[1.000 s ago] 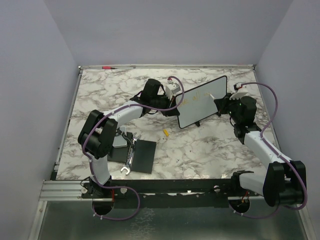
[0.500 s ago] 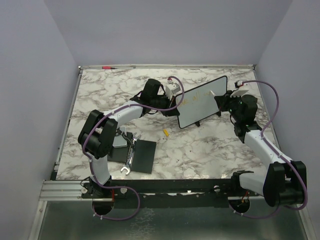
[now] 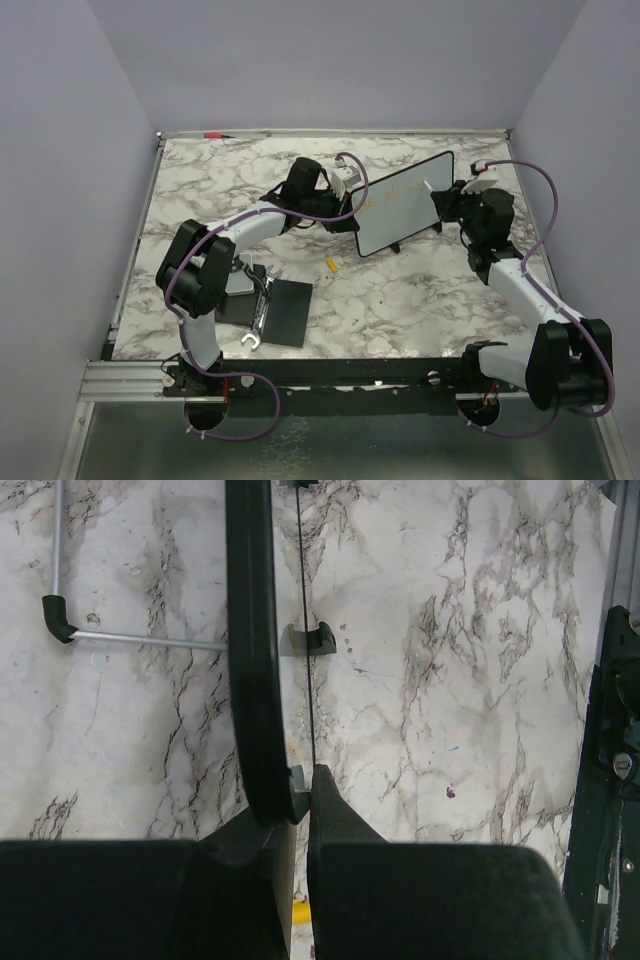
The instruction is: Write a sentence on the whiteboard
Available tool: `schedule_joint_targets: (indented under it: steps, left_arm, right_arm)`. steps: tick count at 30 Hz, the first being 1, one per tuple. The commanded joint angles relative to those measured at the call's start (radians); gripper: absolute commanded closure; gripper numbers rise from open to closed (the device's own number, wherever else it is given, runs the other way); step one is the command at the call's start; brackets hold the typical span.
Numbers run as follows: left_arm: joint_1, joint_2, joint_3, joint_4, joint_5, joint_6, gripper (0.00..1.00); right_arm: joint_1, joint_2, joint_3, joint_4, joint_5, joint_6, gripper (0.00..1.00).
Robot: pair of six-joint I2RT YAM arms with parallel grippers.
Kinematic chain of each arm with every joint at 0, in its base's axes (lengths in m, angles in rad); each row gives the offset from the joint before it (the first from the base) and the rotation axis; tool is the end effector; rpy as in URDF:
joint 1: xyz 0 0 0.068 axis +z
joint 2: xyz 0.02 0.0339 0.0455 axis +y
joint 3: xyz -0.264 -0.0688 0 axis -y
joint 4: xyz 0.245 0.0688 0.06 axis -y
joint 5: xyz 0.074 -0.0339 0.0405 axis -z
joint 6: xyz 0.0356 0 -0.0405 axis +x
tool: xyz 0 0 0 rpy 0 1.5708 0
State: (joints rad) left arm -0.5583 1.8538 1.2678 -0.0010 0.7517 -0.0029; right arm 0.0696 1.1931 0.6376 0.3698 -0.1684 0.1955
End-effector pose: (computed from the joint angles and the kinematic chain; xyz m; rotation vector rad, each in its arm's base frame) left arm 0.3385 -0.2401 0.2261 1.0227 1.9356 -1.1299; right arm 0.2686 0.0247 0.2605 -0.0123 1.7662 0.3406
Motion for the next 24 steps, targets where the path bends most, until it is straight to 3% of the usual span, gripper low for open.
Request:
schedule_joint_targets:
  steps: [1,24]
  left_arm:
    - [-0.002,0.021,0.017,-0.022,0.013,0.031,1.00]
    - [-0.001,0.018,0.016,-0.021,0.009,0.034,1.00]
  right_arm:
    - [-0.007,0.002,0.026,0.011,0.011,0.002,0.99]
    - [-0.008,-0.096,0.001,-0.029,0.077,0.015,0.99]
